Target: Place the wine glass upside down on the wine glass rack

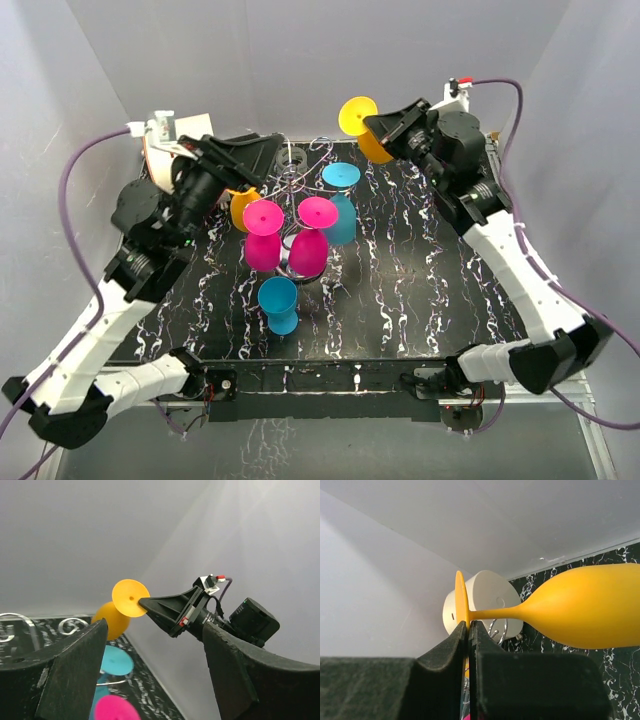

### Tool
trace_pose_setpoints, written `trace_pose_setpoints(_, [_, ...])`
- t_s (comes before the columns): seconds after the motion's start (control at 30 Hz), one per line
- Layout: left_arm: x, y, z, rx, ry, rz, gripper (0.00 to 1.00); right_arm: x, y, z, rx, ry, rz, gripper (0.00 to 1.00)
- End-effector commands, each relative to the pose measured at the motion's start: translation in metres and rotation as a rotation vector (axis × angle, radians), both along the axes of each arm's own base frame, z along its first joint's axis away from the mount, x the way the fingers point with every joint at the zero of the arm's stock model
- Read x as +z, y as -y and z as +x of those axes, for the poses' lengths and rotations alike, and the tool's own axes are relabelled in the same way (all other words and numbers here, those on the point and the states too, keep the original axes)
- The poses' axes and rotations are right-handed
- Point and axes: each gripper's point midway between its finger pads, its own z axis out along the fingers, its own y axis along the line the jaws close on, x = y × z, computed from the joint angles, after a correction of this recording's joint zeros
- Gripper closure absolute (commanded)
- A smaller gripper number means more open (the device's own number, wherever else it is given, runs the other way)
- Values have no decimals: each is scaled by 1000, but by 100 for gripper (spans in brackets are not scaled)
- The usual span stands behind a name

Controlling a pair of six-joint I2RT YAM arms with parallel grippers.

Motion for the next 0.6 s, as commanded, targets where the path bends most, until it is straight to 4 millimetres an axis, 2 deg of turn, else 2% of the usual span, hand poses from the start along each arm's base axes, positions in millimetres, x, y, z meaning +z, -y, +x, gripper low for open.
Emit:
trace_pose_setpoints(0.0, [-28, -45, 6, 230, 16, 189, 24, 40, -17, 7, 68, 123, 46, 100])
trace_pose_setpoints(0.23, [-67, -96, -23, 355, 33, 249, 22, 33, -50, 32, 177, 92, 44, 100])
trace_pose_setpoints(0.33, [-76, -114, -30, 408, 8, 267, 22, 25, -64, 41, 234, 66, 42, 100])
trace_pose_setpoints(0.43, [-81, -125, -33, 447, -5, 294, 21, 12, -77, 50, 278, 22, 47, 100])
trace_pose_setpoints(0.57, [-81, -129, -33, 467, 0, 321, 21, 4, -90, 49, 348, 8, 35, 100])
